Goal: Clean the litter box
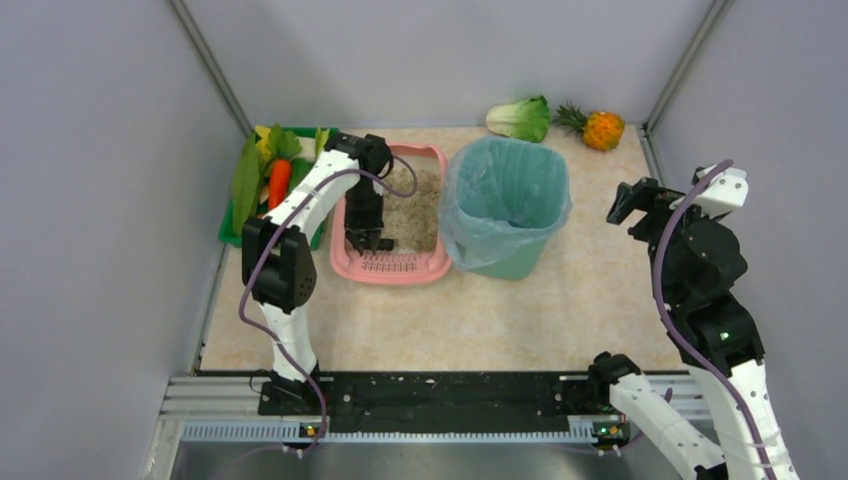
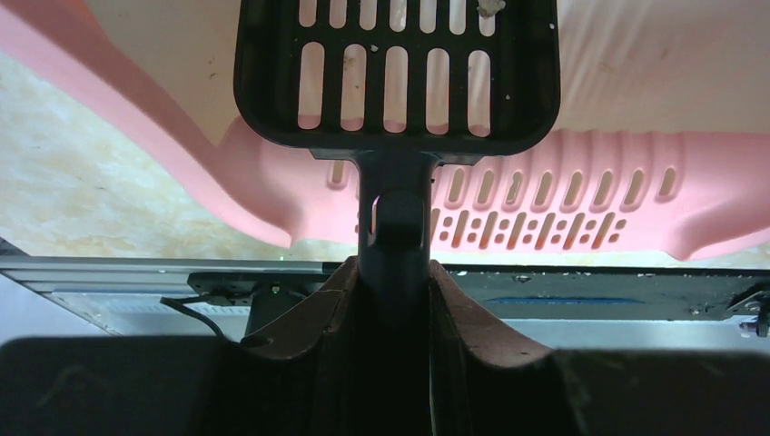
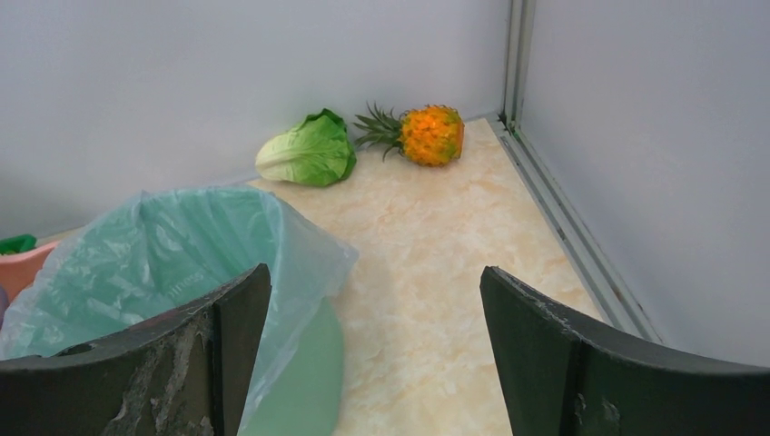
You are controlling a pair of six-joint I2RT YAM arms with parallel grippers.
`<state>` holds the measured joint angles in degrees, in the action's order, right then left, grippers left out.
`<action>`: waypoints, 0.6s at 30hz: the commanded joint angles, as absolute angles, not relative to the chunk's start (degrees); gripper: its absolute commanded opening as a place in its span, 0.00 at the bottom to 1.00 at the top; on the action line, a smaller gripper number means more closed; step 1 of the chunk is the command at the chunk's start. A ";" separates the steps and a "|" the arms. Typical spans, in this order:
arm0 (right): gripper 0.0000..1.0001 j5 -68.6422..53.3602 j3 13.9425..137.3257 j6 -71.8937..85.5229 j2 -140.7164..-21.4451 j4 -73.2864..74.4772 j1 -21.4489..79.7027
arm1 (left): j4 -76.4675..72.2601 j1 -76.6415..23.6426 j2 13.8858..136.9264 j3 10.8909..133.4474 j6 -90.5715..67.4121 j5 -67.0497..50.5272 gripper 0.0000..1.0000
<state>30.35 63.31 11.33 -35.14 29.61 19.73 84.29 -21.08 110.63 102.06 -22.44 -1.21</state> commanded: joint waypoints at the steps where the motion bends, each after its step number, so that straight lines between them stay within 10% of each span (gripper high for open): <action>1: 0.86 31.93 63.40 8.30 -35.92 26.24 20.24 | 85.58 -20.33 112.39 105.07 -22.85 -0.58 0.00; 18: 0.87 33.51 62.94 6.05 -35.87 25.21 20.28 | 83.08 -17.75 119.80 108.21 -21.10 -1.86 0.00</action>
<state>32.34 63.24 6.96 -35.79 27.44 19.73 85.65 -18.46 117.12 106.85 -21.89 -2.98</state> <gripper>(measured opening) 0.863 0.328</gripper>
